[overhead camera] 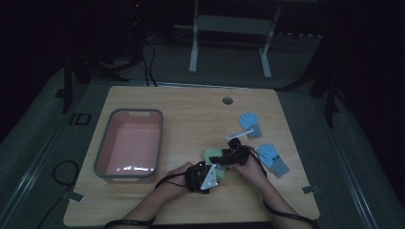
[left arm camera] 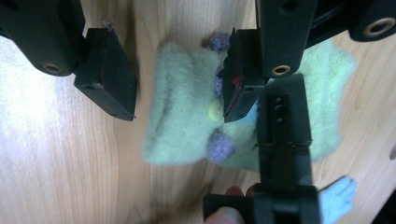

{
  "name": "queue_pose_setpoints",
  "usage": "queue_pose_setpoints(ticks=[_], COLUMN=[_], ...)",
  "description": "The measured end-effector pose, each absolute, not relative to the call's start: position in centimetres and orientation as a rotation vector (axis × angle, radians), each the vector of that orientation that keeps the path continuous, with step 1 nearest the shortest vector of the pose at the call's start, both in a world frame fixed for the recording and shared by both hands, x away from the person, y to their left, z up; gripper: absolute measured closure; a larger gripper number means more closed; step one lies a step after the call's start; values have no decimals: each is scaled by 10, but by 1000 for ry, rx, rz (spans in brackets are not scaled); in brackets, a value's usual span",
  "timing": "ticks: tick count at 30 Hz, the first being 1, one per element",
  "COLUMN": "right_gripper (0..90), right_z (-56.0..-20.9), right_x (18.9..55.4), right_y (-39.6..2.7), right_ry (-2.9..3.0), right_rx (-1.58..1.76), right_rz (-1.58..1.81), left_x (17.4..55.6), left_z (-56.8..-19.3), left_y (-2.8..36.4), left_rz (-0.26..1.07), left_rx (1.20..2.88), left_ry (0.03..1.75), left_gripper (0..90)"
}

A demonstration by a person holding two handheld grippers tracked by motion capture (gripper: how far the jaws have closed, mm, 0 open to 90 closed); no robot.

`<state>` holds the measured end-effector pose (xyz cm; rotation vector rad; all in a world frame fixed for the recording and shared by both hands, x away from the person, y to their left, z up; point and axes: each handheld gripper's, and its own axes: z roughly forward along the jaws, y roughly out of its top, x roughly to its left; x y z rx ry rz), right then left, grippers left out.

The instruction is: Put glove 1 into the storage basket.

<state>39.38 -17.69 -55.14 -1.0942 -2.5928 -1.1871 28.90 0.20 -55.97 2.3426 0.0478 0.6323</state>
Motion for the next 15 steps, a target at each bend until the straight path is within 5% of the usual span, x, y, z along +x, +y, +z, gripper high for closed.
queue_pose_setpoints(ticks=[4, 9, 15], right_gripper=[463, 571, 684], right_z=[-551, -551, -548], right_x=[394, 394, 394], right_y=[-176, -177, -178], right_ry=[-2593, -2571, -2540], right_rx=[-1088, -1077, -1098], right_rz=[-1166, -1142, -1158], left_x=[289, 293, 298], left_z=[-562, -558, -549], left_y=[-1, 1, 0], left_rz=[702, 629, 560], left_rx=[2349, 2331, 2358], left_ry=[59, 118, 183], left_gripper=[587, 696, 738])
